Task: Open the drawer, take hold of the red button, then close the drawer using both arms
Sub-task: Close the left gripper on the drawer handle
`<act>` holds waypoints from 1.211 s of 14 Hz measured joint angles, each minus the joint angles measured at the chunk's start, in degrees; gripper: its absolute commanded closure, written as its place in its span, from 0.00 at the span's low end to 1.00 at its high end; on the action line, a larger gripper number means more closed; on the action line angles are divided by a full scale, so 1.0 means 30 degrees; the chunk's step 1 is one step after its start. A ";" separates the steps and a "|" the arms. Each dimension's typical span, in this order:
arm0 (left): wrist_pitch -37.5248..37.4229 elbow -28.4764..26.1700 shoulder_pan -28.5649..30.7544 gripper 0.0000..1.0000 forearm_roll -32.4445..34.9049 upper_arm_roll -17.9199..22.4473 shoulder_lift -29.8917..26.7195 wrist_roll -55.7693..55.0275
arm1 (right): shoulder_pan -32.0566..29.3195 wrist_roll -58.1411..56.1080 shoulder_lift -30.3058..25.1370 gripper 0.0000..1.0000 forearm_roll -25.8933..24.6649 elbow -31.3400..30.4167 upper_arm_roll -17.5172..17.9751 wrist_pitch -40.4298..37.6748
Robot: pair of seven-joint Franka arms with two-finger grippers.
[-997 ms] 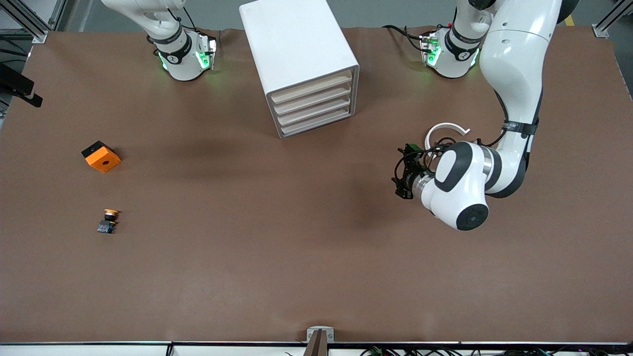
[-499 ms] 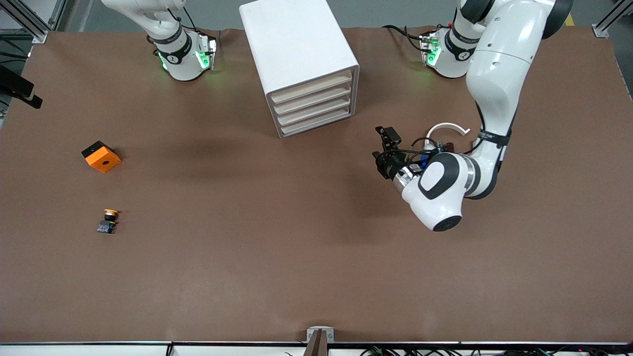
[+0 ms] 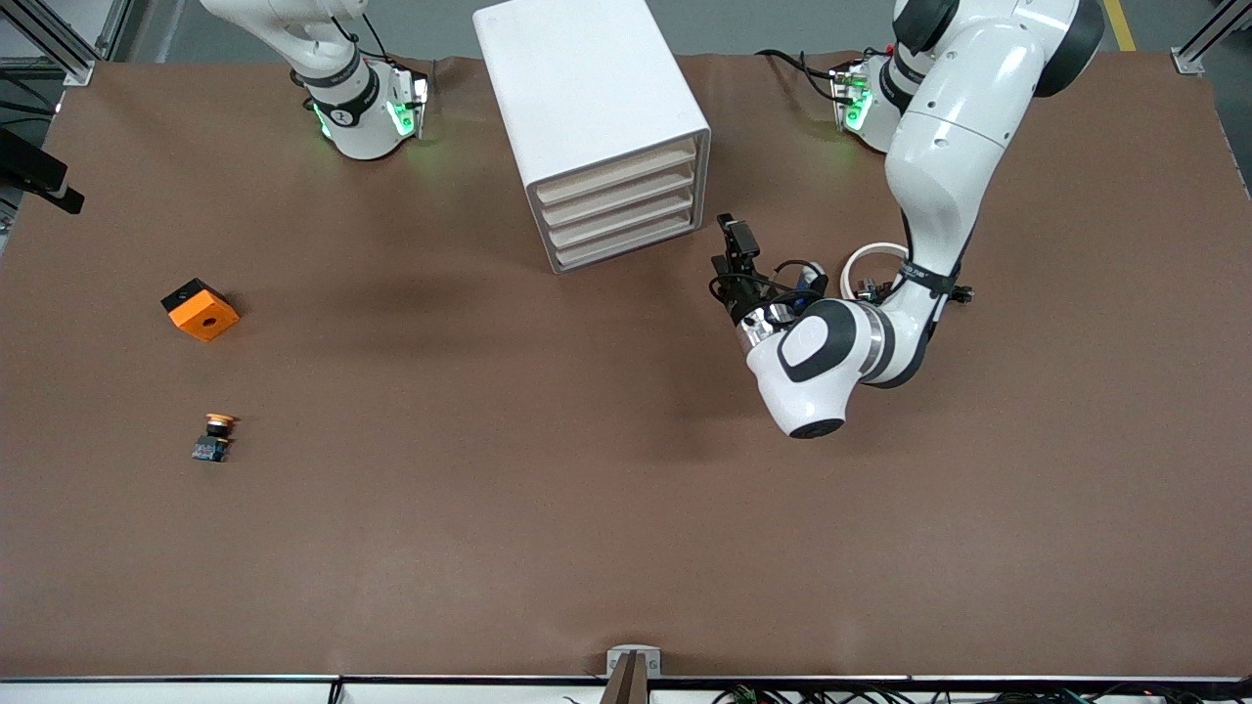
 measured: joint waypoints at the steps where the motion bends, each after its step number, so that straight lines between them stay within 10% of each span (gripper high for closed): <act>1: -0.0011 -0.0092 -0.0058 0.47 -0.0133 0.0000 0.0100 -0.0017 | 0.0000 0.0000 0.0001 0.00 0.0000 0.0013 0.0000 -0.0003; 17: -0.1076 -0.1231 -0.2521 0.51 -0.2276 -0.0055 0.1307 -0.0042 | -0.0168 -0.0094 0.4915 0.00 -0.0056 0.0261 -0.0062 0.1121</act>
